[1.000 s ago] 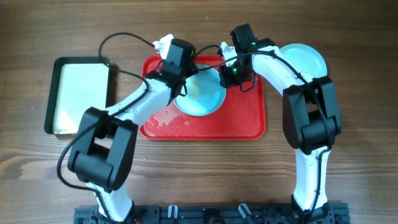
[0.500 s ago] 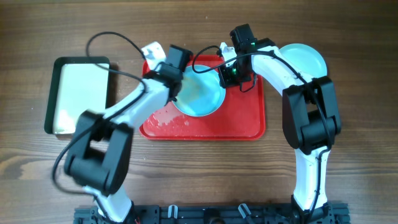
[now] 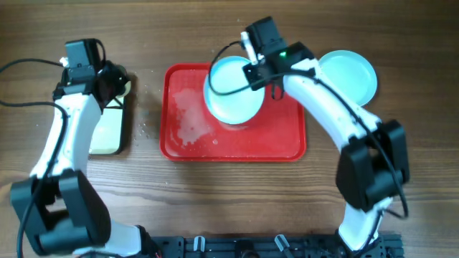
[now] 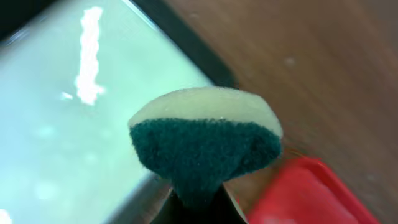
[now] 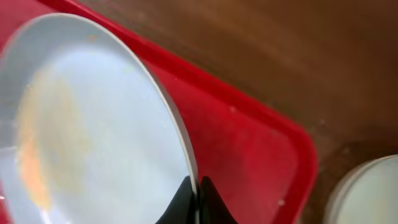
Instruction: Clean dirty plates on tray and stack at the side
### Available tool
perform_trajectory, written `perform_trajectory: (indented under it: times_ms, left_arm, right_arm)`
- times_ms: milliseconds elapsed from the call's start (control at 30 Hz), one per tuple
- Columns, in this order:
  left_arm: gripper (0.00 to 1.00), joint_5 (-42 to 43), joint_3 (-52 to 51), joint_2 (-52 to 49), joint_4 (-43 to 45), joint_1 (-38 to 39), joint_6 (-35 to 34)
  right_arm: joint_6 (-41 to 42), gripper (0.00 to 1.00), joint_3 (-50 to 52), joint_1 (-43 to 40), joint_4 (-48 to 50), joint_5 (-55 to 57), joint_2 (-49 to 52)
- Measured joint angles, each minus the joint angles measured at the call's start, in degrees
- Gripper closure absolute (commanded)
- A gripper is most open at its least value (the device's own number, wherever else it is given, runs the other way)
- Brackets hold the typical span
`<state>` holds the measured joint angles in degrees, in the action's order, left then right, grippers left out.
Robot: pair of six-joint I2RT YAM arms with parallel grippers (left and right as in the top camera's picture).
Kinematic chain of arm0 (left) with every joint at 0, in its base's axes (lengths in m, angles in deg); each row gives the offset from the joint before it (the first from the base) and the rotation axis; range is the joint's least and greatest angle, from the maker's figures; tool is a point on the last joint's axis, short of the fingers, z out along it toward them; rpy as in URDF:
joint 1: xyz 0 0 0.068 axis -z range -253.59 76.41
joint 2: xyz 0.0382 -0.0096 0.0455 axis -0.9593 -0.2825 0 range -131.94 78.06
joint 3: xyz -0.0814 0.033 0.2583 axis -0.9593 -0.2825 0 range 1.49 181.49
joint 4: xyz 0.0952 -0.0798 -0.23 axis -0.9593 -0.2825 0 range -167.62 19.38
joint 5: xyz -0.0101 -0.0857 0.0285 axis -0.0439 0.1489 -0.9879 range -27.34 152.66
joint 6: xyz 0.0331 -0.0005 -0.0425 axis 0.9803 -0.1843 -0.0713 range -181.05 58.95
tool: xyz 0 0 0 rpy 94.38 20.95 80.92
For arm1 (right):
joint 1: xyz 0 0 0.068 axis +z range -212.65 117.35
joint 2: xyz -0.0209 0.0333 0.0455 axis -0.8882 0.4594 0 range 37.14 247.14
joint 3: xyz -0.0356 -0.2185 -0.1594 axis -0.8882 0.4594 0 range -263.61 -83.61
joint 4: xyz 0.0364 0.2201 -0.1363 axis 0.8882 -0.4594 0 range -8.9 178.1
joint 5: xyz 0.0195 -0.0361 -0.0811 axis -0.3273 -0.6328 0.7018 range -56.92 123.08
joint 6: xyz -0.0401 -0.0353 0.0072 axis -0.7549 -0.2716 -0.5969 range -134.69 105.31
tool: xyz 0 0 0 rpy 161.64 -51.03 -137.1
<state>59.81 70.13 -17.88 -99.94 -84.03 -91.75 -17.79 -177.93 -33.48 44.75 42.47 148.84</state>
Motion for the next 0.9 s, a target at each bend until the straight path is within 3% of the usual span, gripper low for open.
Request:
perform_trajectory:
  times_ms: [133,167,233,267,467,567,700,767,900]
  left_arm:
    - [0.94,-2.1,0.0,-6.4,1.8,-5.7,1.8]
    - [0.87,-2.4,0.0,-7.6,1.8,-6.8,2.0]
    - [0.28,-2.8,0.0,-8.8,1.9,-8.1,2.6]
    - [0.13,-2.9,0.0,-9.0,1.9,-8.3,2.8]
    - [0.06,-3.2,0.0,-8.0,2.7,-8.3,3.0]
    - [0.00,-3.3,0.0,-1.6,1.9,-8.3,3.0]
    - [0.00,-1.5,0.0,6.3,1.7,-8.3,3.0]
    - [0.00,-0.5,0.0,6.1,1.2,-8.3,3.0]
    - [0.00,0.1,0.0,6.1,1.2,-8.3,3.0]
  right_arm:
    - [-2.2,0.96,0.0,4.6,0.1,9.6,-3.4]
    - [-2.7,0.96,0.0,5.2,0.1,12.4,-3.4]
    - [-3.5,0.96,0.0,6.2,0.2,17.7,-3.4]
    - [-3.8,0.96,0.0,7.1,0.2,20.2,-3.4]
    - [-11.5,0.96,0.0,12.4,4.8,36.5,-3.4]
    - [-19.0,0.96,0.0,15.0,9.9,43.3,-3.5]
    - [-37.8,0.96,0.3,19.6,22.5,52.8,-3.5]
    - [-52.0,0.96,0.3,22.1,30.7,56.7,-3.6]
    - [-64.2,0.96,0.3,24.8,40.5,60.2,-3.7]
